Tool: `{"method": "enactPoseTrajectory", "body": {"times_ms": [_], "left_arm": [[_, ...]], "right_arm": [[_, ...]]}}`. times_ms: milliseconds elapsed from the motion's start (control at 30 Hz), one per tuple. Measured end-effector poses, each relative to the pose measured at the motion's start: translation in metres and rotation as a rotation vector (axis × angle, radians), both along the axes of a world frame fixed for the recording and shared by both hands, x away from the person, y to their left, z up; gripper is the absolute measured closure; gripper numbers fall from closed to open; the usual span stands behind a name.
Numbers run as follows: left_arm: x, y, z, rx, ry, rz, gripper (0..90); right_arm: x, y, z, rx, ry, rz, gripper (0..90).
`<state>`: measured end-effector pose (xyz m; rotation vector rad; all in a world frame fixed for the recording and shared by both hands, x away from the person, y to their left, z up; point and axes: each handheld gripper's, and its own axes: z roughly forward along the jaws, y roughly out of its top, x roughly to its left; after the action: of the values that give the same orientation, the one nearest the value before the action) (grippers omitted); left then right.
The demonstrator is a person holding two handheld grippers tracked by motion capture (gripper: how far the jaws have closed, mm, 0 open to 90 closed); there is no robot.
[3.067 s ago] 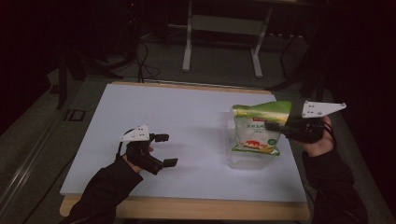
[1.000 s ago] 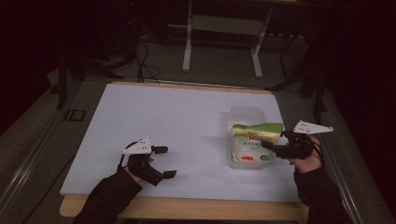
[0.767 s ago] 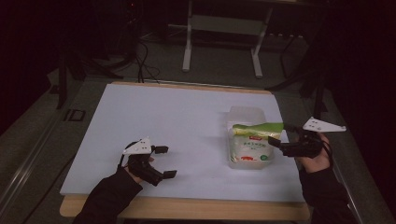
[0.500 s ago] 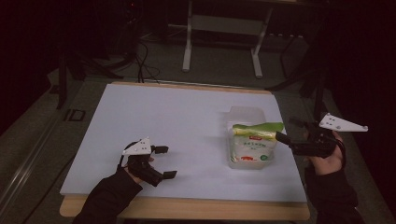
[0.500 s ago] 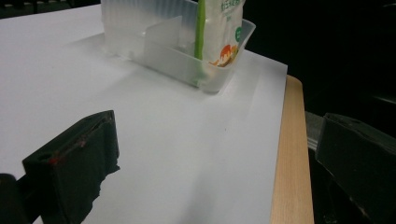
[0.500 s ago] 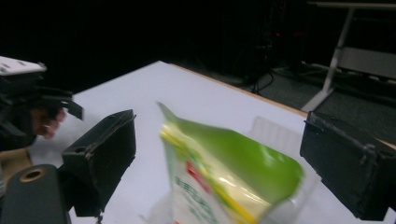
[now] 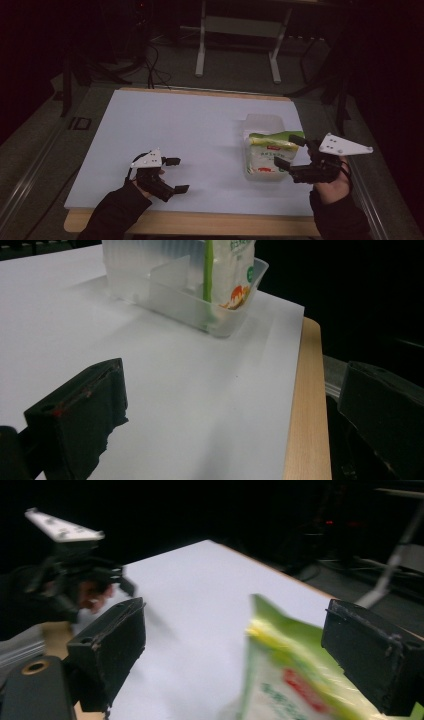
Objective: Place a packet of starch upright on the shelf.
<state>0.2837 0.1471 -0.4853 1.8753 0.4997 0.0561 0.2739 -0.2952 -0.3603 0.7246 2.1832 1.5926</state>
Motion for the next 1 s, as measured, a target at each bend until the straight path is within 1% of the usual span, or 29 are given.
{"method": "enactPoseTrajectory", "body": {"times_ms": [33, 100, 133, 267, 300, 333, 367, 433, 567, 767, 900, 967, 1000], "left_arm": [[0.000, 0.000, 0.000, 0.003, 0.000, -0.001, 0.0], [-0.001, -0.001, 0.000, 0.001, 0.001, -0.002, 0.0], [-0.001, -0.001, 0.000, 0.002, 0.001, -0.001, 0.0], [-0.003, -0.001, 0.001, 0.001, -0.004, 0.000, 0.0], [-0.004, -0.001, 0.001, 0.003, -0.010, 0.003, 0.0], [-0.004, 0.000, 0.001, 0.005, -0.024, 0.011, 0.0], [-0.005, 0.000, 0.001, 0.004, -0.034, 0.018, 0.0], [-0.006, 0.000, 0.002, -0.005, -0.036, 0.021, 0.0], [-0.006, 0.000, 0.002, -0.007, -0.039, 0.018, 0.0], [-0.007, 0.001, -0.001, 0.003, -0.032, 0.011, 0.0], [-0.007, 0.001, -0.003, 0.000, -0.027, 0.011, 0.0], [-0.006, 0.002, -0.004, 0.000, -0.029, 0.013, 0.0], [-0.006, 0.002, -0.004, 0.000, -0.028, 0.013, 0.0]], "right_arm": [[-0.002, 0.004, -0.003, 0.000, -0.006, 0.007, 10.5], [-0.005, 0.012, -0.009, -0.002, -0.001, 0.032, 10.5], [-0.006, 0.015, -0.012, -0.004, -0.009, 0.033, 10.5], [-0.010, 0.026, -0.023, -0.002, 0.024, 0.070, 10.5], [-0.011, 0.029, -0.026, 0.000, 0.029, 0.078, 10.5], [-0.012, 0.032, -0.030, 0.002, 0.028, 0.073, 10.5], [-0.012, 0.035, -0.034, 0.000, 0.038, 0.084, 10.5], [-0.014, 0.041, -0.042, 0.003, 0.053, 0.096, 10.5], [-0.017, 0.050, -0.056, -0.003, 0.082, 0.123, 10.5], [-0.022, 0.056, -0.073, -0.028, 0.094, 0.126, 10.7], [-0.025, 0.056, -0.082, -0.041, 0.089, 0.127, 10.7], [-0.026, 0.055, -0.086, -0.063, 0.069, 0.117, 10.7], [-0.027, 0.055, -0.088, -0.071, 0.070, 0.114, 10.7]]}}
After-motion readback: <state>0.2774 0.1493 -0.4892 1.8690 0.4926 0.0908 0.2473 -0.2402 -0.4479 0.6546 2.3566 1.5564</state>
